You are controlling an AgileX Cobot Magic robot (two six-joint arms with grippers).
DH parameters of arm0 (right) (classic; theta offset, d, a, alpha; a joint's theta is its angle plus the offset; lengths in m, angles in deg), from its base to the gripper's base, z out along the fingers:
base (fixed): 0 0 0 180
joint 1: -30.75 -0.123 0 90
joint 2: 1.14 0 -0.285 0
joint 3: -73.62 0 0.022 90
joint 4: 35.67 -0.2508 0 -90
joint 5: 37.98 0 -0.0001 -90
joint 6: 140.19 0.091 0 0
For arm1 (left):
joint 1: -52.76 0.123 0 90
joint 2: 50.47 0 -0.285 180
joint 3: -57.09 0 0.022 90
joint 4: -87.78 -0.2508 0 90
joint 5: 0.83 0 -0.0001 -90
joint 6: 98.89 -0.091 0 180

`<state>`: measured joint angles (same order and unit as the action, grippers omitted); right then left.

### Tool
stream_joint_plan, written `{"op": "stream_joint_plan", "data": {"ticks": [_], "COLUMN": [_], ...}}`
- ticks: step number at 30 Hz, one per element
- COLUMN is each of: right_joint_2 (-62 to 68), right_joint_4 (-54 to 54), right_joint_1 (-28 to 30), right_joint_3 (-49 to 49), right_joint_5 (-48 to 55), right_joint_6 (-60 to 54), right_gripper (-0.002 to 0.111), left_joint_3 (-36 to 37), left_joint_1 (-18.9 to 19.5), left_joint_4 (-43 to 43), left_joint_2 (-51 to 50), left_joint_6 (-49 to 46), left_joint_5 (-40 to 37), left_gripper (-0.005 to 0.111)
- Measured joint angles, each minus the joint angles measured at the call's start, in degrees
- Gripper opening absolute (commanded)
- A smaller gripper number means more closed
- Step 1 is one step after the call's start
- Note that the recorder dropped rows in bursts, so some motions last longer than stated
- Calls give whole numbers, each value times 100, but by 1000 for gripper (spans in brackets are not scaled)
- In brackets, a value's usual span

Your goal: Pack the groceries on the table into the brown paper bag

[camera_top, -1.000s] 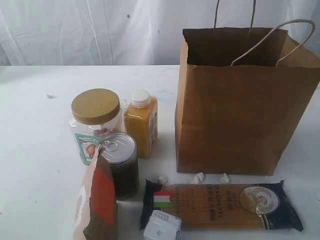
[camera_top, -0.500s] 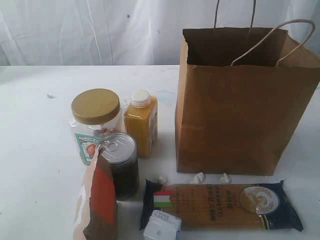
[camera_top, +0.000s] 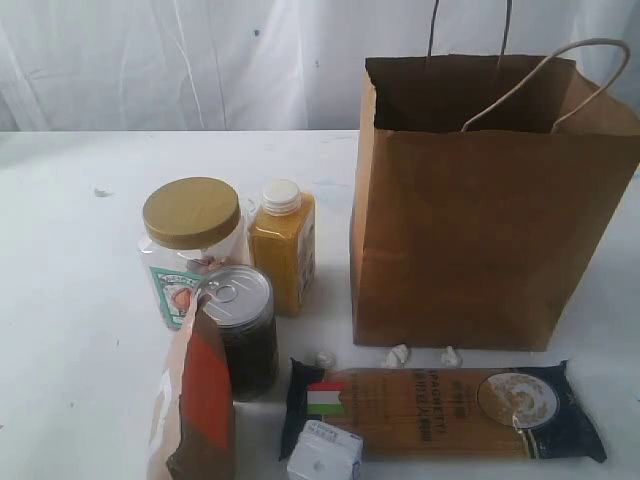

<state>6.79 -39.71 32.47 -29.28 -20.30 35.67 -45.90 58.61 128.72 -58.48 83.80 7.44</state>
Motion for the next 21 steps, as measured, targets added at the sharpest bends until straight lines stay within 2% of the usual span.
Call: {"op": "stream_joint_plan", "data": {"ticks": [1, 4, 6, 12, 16, 21], "right_joint_2": [0, 0, 0, 0, 0, 0], "right_joint_4": [0, 0, 0, 0, 0, 0], "right_joint_1": [0, 0, 0, 0, 0, 0], "right_joint_3": [0, 0, 0, 0, 0, 0], "right_joint_5": [0, 0, 0, 0, 0, 0], "right_joint_6": [0, 0, 0, 0, 0, 0], "right_gripper": [0, 0, 0, 0, 0, 0], "left_joint_3": [0, -320, -739, -2369, -3437, -4162], "left_joint_1": [0, 0, 0, -9, -9, -114], "left_joint_4": [18, 42, -145, -2195, -3072, -3732], "left_joint_2": [0, 10, 10, -521, -1321, -2693], "left_joint_6": [275, 696, 760, 771, 771, 771], "left_joint_5": [489, 1188, 1232, 1209, 1256, 1323], "left_gripper": [0, 0, 0, 0, 0, 0]}}
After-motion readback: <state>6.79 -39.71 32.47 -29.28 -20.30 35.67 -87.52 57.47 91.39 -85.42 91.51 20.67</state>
